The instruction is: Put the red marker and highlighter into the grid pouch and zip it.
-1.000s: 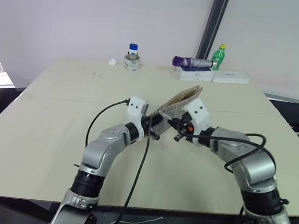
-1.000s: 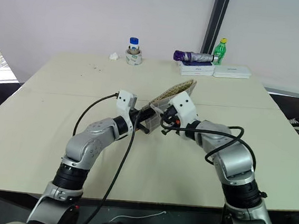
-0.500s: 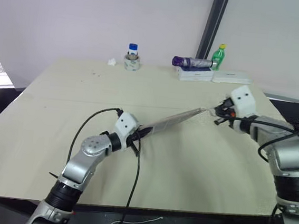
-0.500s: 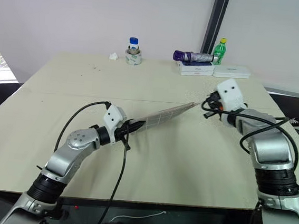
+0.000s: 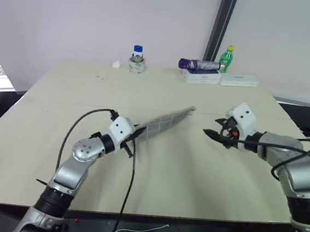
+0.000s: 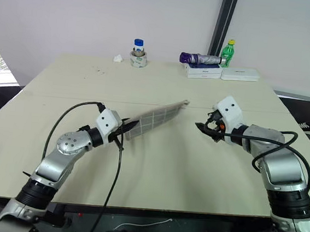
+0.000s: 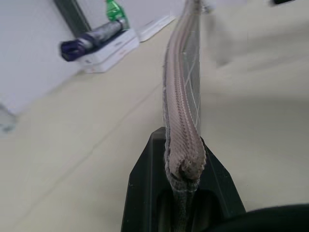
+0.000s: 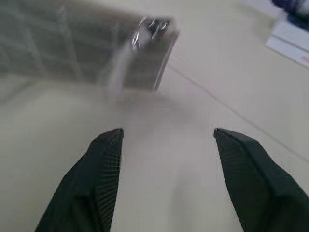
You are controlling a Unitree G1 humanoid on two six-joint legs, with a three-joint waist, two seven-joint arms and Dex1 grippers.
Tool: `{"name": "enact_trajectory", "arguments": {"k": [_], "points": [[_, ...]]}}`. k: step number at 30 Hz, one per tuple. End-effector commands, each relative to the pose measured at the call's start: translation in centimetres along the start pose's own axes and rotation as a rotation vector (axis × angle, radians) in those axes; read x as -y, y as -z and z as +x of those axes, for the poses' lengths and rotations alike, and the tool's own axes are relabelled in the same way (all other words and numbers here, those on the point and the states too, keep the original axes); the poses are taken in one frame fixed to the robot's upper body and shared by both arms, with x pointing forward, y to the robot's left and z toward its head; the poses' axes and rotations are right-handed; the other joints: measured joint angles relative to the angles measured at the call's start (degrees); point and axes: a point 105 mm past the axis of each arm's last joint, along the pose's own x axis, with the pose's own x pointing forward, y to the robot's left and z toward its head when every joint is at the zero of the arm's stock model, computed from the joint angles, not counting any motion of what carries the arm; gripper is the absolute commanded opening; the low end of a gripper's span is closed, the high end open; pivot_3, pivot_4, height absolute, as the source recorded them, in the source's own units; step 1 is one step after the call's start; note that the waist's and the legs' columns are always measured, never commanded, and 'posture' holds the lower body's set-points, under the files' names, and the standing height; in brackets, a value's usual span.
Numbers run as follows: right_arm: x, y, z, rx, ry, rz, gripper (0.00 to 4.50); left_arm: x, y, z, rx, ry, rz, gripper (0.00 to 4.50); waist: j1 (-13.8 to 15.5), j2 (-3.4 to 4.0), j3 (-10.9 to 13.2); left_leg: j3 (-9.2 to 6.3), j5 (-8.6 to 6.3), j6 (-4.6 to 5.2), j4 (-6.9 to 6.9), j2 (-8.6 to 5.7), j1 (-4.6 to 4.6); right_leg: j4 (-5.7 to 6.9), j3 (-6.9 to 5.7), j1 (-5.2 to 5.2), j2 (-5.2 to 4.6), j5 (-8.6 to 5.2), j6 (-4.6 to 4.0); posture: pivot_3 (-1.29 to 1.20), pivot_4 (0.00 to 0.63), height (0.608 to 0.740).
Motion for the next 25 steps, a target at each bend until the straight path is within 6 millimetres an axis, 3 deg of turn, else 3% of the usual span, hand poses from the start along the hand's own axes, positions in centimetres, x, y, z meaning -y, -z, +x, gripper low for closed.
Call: {"name": "enact_trajectory", "arguments": {"k": [1, 2, 3, 4, 8, 15, 19, 25], "points": [[-0.1, -0.7, -0.6, 0.048, -0.002, -0.044, 2.78, 0.0, 0.0, -0.2, 0.024, 0.009, -0.008, 0.0, 0.0, 0.0, 0.0, 0.0, 0.0, 0.0, 0.0, 0.0, 0.0, 0.0, 0.0, 0.0, -0.01, 0.0, 0.0, 0.0, 0.15, 0.737], [-0.2, -0.5, -0.5, 0.049, -0.002, -0.042, 2.78, 0.1, 0.2, -0.3, 0.025, 0.006, -0.046, 0.0, 0.0, -0.01, 0.0, 0.0, 0.0, 0.0, 0.0, 0.01, -0.01, 0.0, 0.0, -0.01, -0.01, 0.0, 0.0, 0.0, 0.15, 0.737], [-0.3, -0.4, -0.5, 0.049, -0.002, -0.041, 2.82, 0.1, 0.2, -0.3, 0.029, 0.001, -0.081, 0.75, 0.0, -0.01, 0.0, -0.01, 0.0, 0.0, 0.0, 0.01, -0.02, 0.0, 0.0, -0.02, -0.01, 0.0, 0.0, 0.0, 0.15, 0.737], [-0.3, -0.2, -0.5, 0.049, -0.001, -0.034, 2.82, 0.2, 0.3, -0.5, 0.028, 0.001, -0.11, 1.0, 0.0, -0.01, 0.0, -0.01, 0.0, 0.0, 0.0, 0.01, -0.02, 0.0, 0.0, -0.02, -0.02, 0.0, 0.0, 0.0, 0.15, 0.737], [-0.2, 0.5, -0.6, 0.053, 0.002, -0.009, 2.82, 0.6, 1.0, -1.8, -0.018, 0.0, -0.196, 2.94, -0.3, -0.01, 0.0, -0.02, 0.0, 0.0, -0.01, 0.03, -0.01, 0.0, 0.0, -0.02, -0.01, 0.0, 0.0, 0.0, 0.15, 0.737], [0.8, 1.0, -1.6, 0.111, 0.043, 0.041, 2.82, -0.5, 3.3, -6.4, -0.135, -0.093, -0.352, 2.94, -0.2, 0.0, 0.0, -0.09, -0.01, 0.01, 0.0, 0.08, 0.01, 0.02, 0.02, -0.01, 0.0, 0.0, 0.0, 0.0, 0.15, 0.737], [1.3, 2.2, -2.4, 0.131, 0.014, 0.133, 2.82, -3.1, 5.2, -10.4, -0.217, -0.278, -0.407, 2.94, 0.0, 0.0, 0.0, -0.1, -0.01, 0.01, 0.0, 0.13, 0.03, 0.01, 0.03, 0.02, -0.02, 0.0, -0.01, 0.0, 0.15, 0.737], [1.2, 2.8, -2.5, 0.131, -0.025, 0.158, 2.82, -3.4, 5.6, -12.3, -0.25, -0.328, -0.408, 2.94, 0.1, 0.0, 0.0, -0.08, -0.01, 0.02, 0.01, 0.13, 0.03, 0.0, 0.02, 0.04, -0.07, 0.0, -0.01, 0.0, 0.15, 0.737]]}}
